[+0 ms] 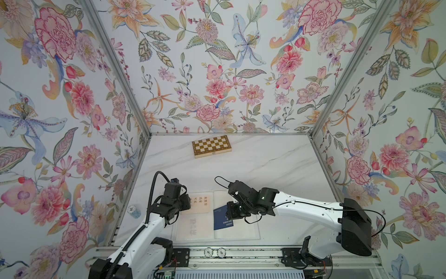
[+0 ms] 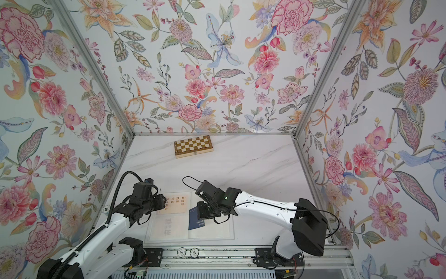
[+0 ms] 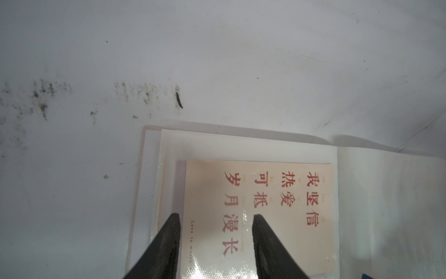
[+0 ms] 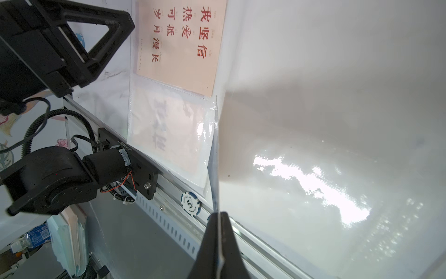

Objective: Place the photos into the photo albums
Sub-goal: Insert the photo into the photo album.

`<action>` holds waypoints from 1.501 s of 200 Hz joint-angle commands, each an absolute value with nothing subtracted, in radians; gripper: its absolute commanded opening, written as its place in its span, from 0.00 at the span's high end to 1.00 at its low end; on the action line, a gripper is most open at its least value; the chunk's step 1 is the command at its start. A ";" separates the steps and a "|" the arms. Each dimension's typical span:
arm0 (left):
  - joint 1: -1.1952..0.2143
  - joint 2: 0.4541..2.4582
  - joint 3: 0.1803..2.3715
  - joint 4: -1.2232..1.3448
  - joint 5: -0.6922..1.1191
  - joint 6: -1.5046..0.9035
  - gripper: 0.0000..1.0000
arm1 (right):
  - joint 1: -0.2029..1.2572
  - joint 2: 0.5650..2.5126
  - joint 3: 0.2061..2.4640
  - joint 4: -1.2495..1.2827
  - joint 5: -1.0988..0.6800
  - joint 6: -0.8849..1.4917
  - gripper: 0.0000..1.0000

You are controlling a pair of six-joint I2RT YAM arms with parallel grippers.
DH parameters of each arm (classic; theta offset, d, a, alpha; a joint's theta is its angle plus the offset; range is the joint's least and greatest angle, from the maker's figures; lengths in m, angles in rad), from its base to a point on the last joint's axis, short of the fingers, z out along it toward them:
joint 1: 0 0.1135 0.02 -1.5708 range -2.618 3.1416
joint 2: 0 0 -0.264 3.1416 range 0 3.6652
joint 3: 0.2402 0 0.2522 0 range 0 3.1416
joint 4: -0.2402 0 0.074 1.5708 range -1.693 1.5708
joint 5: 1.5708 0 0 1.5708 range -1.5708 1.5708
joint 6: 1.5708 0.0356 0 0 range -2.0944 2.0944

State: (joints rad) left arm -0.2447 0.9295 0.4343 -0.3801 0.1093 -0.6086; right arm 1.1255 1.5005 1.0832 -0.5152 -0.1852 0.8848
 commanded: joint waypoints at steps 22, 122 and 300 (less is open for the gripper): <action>-0.228 0.922 0.422 -0.374 0.075 -0.581 0.52 | 1.152 1.568 1.168 -0.640 -0.133 0.843 1.00; -0.209 0.919 0.416 -0.356 0.096 -0.576 0.52 | 1.176 1.600 1.200 -0.681 -0.136 0.841 1.00; -0.199 0.944 0.420 -0.355 0.101 -0.575 0.53 | 1.141 1.577 1.044 -0.539 -0.187 0.864 1.00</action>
